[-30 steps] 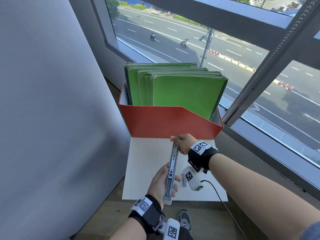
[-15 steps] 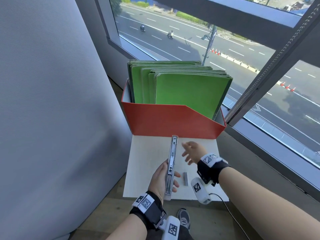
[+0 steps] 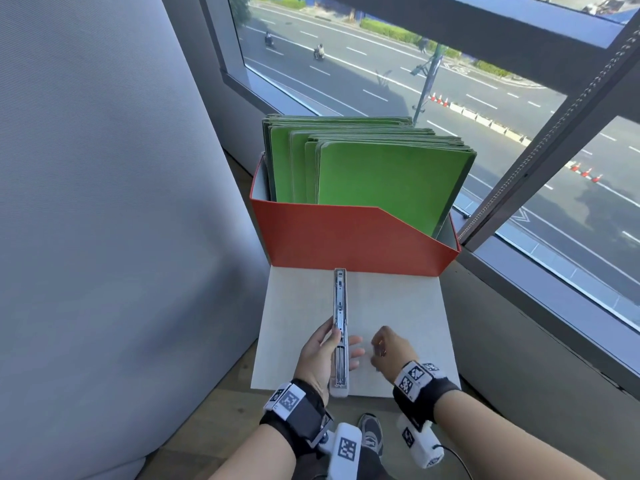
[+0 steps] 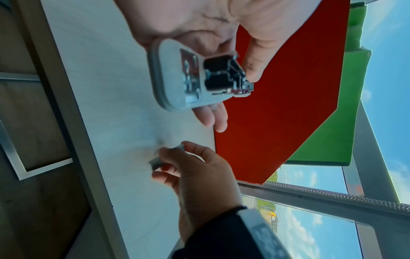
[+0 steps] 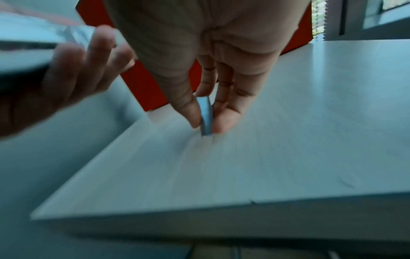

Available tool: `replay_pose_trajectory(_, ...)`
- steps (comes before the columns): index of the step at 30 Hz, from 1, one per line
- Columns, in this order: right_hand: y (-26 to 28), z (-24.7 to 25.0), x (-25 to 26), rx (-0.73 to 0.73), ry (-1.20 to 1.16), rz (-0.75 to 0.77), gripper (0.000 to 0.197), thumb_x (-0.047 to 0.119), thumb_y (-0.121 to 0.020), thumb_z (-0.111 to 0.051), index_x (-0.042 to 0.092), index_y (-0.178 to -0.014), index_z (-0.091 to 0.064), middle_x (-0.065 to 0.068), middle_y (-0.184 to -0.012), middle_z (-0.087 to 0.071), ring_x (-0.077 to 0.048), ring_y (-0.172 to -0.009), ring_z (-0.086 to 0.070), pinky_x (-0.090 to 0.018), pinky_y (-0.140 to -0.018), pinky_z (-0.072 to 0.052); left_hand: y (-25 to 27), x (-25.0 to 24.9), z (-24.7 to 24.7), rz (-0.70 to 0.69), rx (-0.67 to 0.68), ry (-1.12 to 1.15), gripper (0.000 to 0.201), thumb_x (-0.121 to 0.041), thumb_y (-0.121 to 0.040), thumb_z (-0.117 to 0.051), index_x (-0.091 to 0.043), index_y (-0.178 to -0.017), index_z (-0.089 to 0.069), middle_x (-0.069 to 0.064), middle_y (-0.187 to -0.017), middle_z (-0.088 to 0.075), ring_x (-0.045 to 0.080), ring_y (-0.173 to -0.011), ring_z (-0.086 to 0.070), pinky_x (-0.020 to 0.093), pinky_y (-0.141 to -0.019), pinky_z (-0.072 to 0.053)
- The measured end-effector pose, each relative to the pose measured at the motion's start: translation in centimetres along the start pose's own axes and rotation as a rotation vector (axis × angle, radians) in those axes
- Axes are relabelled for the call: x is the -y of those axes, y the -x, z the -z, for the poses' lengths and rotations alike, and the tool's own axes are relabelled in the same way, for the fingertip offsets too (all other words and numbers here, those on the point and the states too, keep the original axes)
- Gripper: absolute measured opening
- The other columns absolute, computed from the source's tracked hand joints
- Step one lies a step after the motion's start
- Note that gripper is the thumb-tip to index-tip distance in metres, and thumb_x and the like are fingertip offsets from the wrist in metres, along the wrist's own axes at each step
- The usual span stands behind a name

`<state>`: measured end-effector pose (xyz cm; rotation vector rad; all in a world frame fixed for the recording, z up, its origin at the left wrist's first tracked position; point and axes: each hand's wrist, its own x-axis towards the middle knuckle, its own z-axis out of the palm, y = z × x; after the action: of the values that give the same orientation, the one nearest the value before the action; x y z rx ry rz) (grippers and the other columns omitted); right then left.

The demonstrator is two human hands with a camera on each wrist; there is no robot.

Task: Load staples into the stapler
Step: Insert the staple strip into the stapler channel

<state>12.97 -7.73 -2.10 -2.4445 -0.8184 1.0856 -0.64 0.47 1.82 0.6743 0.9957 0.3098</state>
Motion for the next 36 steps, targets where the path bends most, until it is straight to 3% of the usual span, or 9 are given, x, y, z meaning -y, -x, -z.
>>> replay_pose_trajectory(3, 0.9, 2.7, 1.6, -0.047, -0.335, 0.047, 0.016, 0.002, -0.078, -0.067, 0.008, -0.087, -0.055, -0.005, -0.065, -0.067, -0.013, -0.049, -0.062, -0.035, -0.062, -0.058, -0.1, -0.3, 0.0, 0.003, 0.003, 0.022, 0.03, -0.019, -0.094, -0.052, -0.024, -0.123, -0.059, 0.019, -0.102, -0.075, 0.036, -0.089, -0.072, 0.038, -0.071, -0.058)
replay_pose_trajectory(7, 2.7, 5.4, 5.3, 0.029, -0.726, 0.146, 0.016, -0.002, -0.077, -0.069, 0.006, -0.086, -0.058, -0.022, -0.071, -0.071, -0.03, -0.06, -0.069, -0.044, -0.067, -0.06, -0.4, -0.4, -0.1, 0.016, -0.004, 0.078, 0.031, -0.017, -0.092, -0.056, -0.022, -0.122, -0.061, 0.012, -0.094, -0.077, 0.033, -0.087, -0.072, 0.045, -0.082, -0.054)
replay_pose_trajectory(10, 3.4, 5.1, 6.8, 0.067, -0.631, 0.218, 0.016, 0.002, -0.076, -0.07, 0.011, -0.083, -0.059, -0.021, -0.073, -0.071, -0.029, -0.062, -0.07, -0.042, -0.066, -0.061, -0.4, -0.6, -0.5, 0.019, -0.001, 0.126, 0.033, -0.015, -0.088, -0.06, -0.02, -0.121, -0.062, 0.01, -0.097, -0.076, 0.035, -0.094, -0.067, 0.044, -0.079, -0.054)
replay_pose_trajectory(13, 3.5, 4.7, 7.1, 0.027, -0.532, 0.228, 0.015, 0.005, -0.077, -0.071, 0.014, -0.082, -0.059, -0.011, -0.07, -0.067, -0.022, -0.058, -0.066, -0.043, -0.067, -0.059, -0.4, -0.8, -1.0, 0.019, 0.012, 0.156, 0.033, -0.013, -0.087, -0.061, -0.019, -0.119, -0.064, 0.013, -0.094, -0.075, 0.032, -0.084, -0.067, 0.043, -0.08, -0.054)
replay_pose_trajectory(17, 3.3, 4.6, 7.1, -0.037, -0.437, 0.238, 0.015, 0.012, -0.076, -0.072, 0.015, -0.083, -0.059, -0.016, -0.074, -0.071, -0.029, -0.061, -0.07, -0.045, -0.067, -0.061, -0.6, -0.6, -1.1, 0.016, 0.014, 0.165, 0.033, -0.013, -0.088, -0.06, -0.02, -0.121, -0.062, 0.01, -0.09, -0.076, 0.031, -0.083, -0.067, 0.042, -0.077, -0.053)
replay_pose_trajectory(21, 3.4, 4.5, 7.7, -0.073, -0.349, 0.266, 0.015, 0.012, -0.076, -0.069, 0.019, -0.081, -0.058, -0.018, -0.075, -0.07, -0.032, -0.067, -0.069, -0.045, -0.062, -0.061, -0.7, -0.5, -1.2, 0.005, 0.019, 0.157, 0.032, -0.013, -0.089, -0.058, -0.021, -0.12, -0.062, 0.006, -0.082, -0.077, 0.02, -0.072, -0.072, 0.052, -0.092, -0.05)
replay_pose_trajectory(25, 3.4, 4.8, 7.7, -0.091, -0.344, 0.258, 0.014, 0.01, -0.075, -0.067, 0.019, -0.081, -0.058, -0.018, -0.075, -0.07, -0.03, -0.067, -0.069, -0.046, -0.06, -0.061, -0.6, -0.8, -1.3, 0.009, 0.028, 0.177, 0.031, -0.012, -0.089, -0.059, -0.02, -0.118, -0.063, 0.007, -0.083, -0.078, 0.019, -0.072, -0.074, 0.058, -0.1, -0.045)
replay_pose_trajectory(32, 3.2, 5.0, 7.8, -0.093, -0.319, 0.262, 0.013, 0.01, -0.075, -0.066, 0.018, -0.082, -0.057, -0.015, -0.073, -0.072, -0.028, -0.066, -0.07, -0.044, -0.066, -0.06, -0.5, -1.2, -1.7, 0.01, 0.01, 0.127, 0.024, -0.013, -0.088, -0.06, -0.027, -0.108, -0.066, 0.004, -0.079, -0.077, 0.016, -0.071, -0.073, 0.05, -0.09, -0.051)
replay_pose_trajectory(36, 3.5, 5.2, 8.2, -0.078, -0.293, 0.249, 0.019, 0.007, -0.077, -0.064, 0.022, -0.079, -0.055, -0.017, -0.078, -0.07, -0.028, -0.067, -0.069, -0.035, -0.051, -0.058, -0.4, -1.1, -1.9, 0.013, 0.001, 0.136, 0.024, -0.012, -0.089, -0.059, -0.026, -0.107, -0.066, 0.003, -0.071, -0.076, 0.015, -0.064, -0.071, 0.051, -0.091, -0.05)
